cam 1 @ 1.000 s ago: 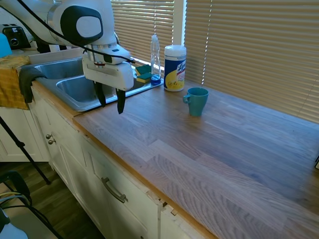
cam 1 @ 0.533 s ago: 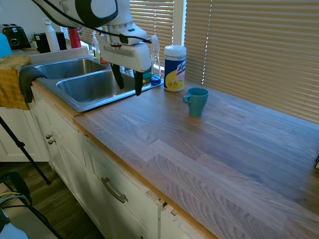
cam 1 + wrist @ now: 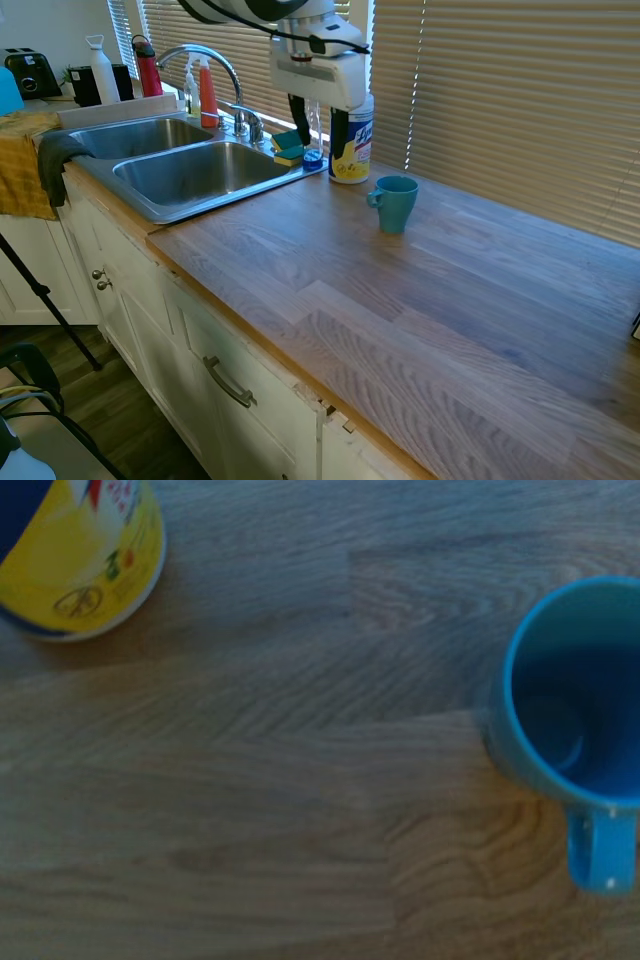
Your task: Put the mug in the sink
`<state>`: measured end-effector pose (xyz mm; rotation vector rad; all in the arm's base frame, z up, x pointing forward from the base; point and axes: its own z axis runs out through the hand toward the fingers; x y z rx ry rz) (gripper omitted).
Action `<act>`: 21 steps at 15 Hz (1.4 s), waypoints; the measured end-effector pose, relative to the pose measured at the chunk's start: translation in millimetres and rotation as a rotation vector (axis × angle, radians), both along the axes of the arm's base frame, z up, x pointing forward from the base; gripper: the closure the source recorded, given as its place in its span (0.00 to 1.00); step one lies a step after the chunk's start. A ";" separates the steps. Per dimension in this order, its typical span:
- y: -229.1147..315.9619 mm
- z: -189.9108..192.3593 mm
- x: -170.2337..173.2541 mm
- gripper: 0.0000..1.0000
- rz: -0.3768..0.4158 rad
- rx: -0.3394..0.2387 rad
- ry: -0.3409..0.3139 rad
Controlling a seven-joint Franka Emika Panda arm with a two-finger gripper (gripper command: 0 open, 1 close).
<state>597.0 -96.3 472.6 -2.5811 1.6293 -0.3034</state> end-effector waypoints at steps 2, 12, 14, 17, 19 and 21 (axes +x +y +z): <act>-11.3 -11.9 29.3 0.00 -0.029 -0.001 0.015; -34.9 -95.6 105.2 1.00 -0.084 0.012 0.121; -36.9 -109.5 109.5 1.00 -0.092 0.019 0.137; -39.9 -121.2 110.9 1.00 -0.107 0.039 0.150; -42.2 -121.3 110.8 1.00 -0.113 0.042 0.149; -42.8 -121.7 110.7 1.00 -0.116 0.046 0.150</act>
